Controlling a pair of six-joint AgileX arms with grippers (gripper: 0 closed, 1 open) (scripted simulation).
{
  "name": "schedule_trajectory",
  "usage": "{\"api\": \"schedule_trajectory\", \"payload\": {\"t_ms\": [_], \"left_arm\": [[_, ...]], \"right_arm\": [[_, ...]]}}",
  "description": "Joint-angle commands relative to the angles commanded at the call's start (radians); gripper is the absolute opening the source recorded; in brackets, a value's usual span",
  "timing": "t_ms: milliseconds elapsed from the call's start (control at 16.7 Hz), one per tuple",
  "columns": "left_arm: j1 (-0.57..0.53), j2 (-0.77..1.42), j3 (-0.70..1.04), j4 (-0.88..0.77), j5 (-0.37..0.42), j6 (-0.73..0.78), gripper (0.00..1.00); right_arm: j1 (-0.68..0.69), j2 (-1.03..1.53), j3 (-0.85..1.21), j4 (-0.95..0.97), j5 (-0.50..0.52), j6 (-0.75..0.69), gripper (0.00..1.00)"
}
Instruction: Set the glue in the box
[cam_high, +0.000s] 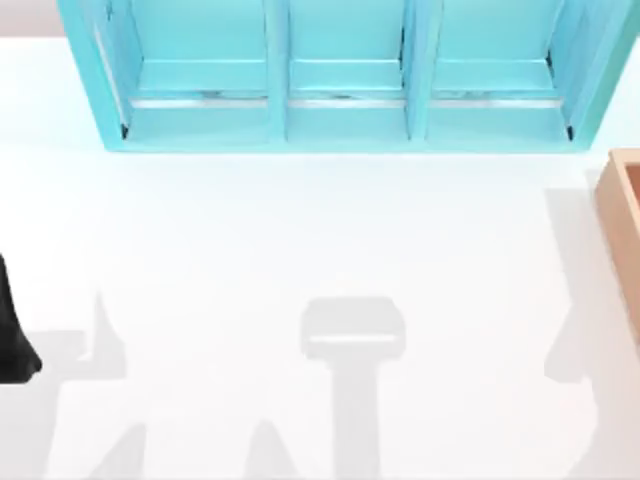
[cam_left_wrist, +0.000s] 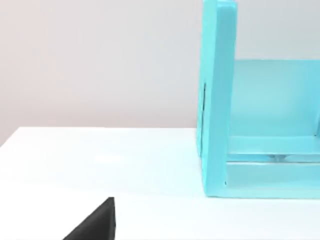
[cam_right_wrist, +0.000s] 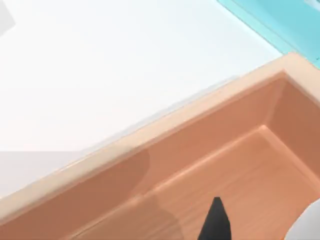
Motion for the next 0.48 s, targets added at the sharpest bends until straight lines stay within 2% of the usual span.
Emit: {"api": "schedule_trajectory", "payload": {"t_ms": [240,480], "left_arm": [[0.000,0.000,0.000,0.000,0.000,0.000,1.00],[0.000,0.000,0.000,0.000,0.000,0.000,1.00]], "right_arm": [[-0.192,-0.105,-0.131,-0.023,-0.001,-0.059,0.00],[-0.259,-0.142,-0.177,-0.031,-0.002,-0.079,0.00]]}}
